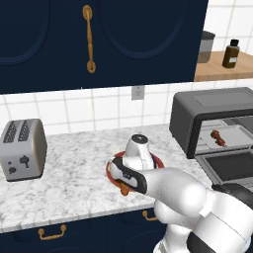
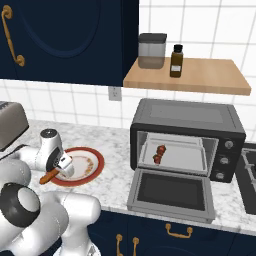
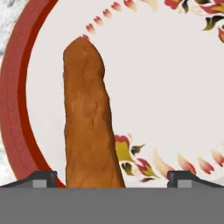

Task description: Pick up the kebab skewer and baguette bread, and place them inside the toaster oven. Close the toaster oven door and start by setting the timer.

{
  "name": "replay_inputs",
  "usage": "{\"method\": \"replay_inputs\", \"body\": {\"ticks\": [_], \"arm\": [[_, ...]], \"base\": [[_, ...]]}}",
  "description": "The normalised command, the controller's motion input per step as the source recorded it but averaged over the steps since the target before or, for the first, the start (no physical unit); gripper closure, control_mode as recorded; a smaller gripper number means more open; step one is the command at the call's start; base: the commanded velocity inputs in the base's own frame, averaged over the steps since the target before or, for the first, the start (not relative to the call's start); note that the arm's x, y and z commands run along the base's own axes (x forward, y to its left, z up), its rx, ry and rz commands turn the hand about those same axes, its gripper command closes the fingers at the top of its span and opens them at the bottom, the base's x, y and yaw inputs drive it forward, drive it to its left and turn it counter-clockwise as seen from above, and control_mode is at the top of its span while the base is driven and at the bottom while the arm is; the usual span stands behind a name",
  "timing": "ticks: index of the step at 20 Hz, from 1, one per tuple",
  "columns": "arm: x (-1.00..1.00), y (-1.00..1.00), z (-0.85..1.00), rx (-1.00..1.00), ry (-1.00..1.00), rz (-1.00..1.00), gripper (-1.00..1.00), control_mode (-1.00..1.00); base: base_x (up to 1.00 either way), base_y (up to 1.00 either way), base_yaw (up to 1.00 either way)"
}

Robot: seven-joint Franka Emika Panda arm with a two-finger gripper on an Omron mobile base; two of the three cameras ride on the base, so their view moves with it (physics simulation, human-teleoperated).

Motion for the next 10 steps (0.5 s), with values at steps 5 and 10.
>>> {"method": "replay_inputs", "body": {"ticks": [5, 10], "arm": [[0.26, 0.11, -0.06, 0.0, 0.06, 0.01, -1.0, -1.0], [0.01, 0.06, -0.06, 0.0, 0.01, 0.0, 1.0, -1.0]], "base": [[0.0, 0.0, 0.0], [0.0, 0.0, 0.0]]}}
